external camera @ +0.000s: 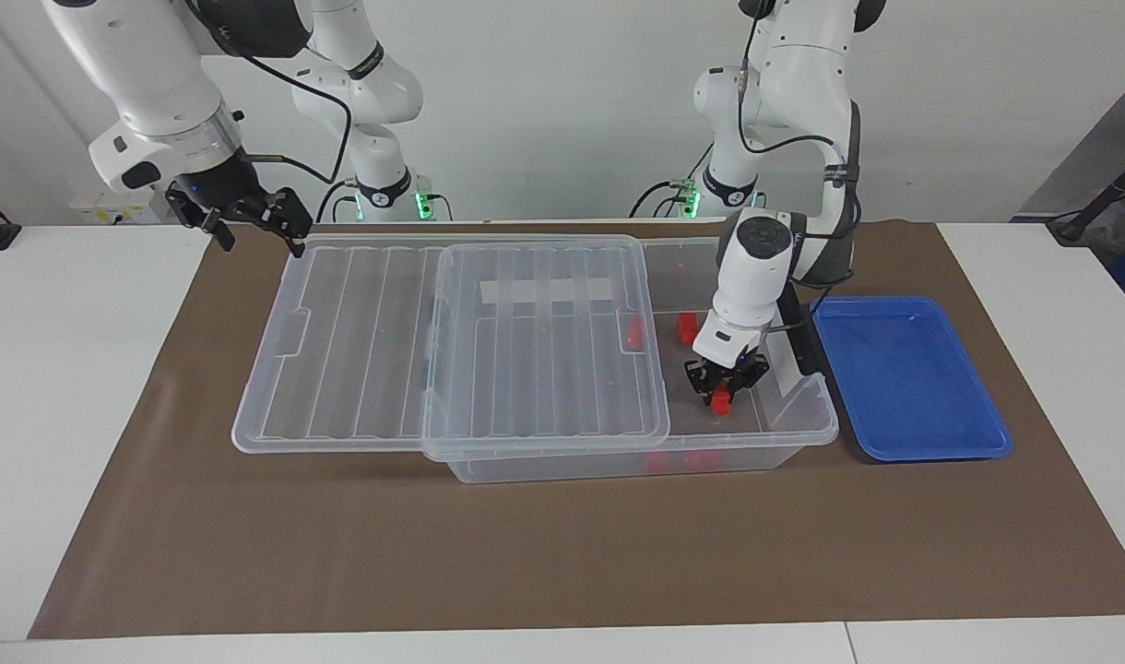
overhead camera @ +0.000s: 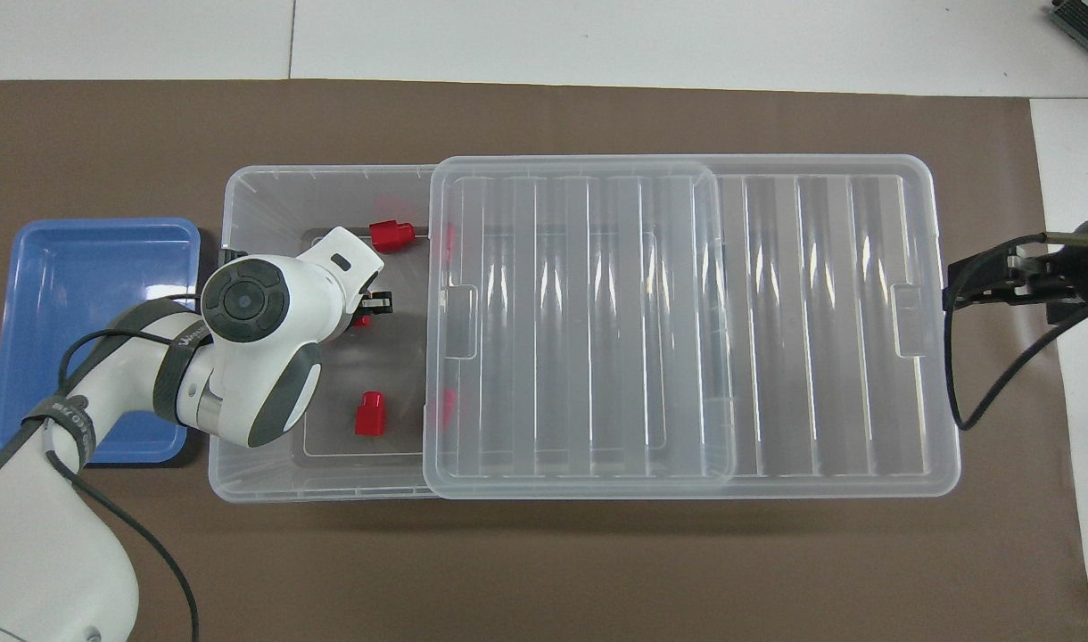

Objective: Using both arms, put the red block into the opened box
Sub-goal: 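Lower the red block into the open box and open the left gripper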

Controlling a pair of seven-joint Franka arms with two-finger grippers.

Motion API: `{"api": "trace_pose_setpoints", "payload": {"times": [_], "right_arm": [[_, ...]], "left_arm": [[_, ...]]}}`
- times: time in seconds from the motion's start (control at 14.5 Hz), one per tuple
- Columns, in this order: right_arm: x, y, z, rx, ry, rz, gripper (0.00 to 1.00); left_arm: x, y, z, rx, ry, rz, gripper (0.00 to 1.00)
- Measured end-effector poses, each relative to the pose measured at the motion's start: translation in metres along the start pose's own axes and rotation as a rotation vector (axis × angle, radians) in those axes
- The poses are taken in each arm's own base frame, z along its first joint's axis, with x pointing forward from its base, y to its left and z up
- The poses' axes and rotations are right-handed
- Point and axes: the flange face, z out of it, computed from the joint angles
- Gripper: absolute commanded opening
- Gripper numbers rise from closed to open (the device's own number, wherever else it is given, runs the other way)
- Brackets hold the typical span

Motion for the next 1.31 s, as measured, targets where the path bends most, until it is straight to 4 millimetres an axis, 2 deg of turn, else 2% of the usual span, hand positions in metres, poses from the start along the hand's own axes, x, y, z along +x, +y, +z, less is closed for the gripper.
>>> {"api": "trace_pose_setpoints", "payload": {"times": [0.07,0.14,0.28,0.34,1.1,1.31], "right_arm": [[0.000,0.000,0.000,0.000,0.000,0.000,1.00],[0.000,0.000,0.000,0.000,0.000,0.000,1.00],[0.000,0.000,0.000,0.000,0.000,0.000,1.00],[0.000,0.000,0.000,0.000,0.000,0.000,1.00],[0.000,0.000,0.000,0.000,0.000,0.000,1.00],[0.000,0.001,0.000,0.000,0.000,0.001,1.00]], "left_arm": [[0.000,0.000,0.000,0.000,0.000,0.000,0.02],[0.000,-0.001,0.000,0.000,0.000,-0.001,0.25],[0.001,-0.002,0.000,0.000,0.002,-0.004,0.88],[0.001,-0.003,0.000,0.001,0.003,-0.004,1.00],[0.001,-0.004,-0.001,0.006,-0.006,-0.005,1.00],[0.003,-0.005,-0.013,0.022,-0.024,-0.006,1.00]]}}
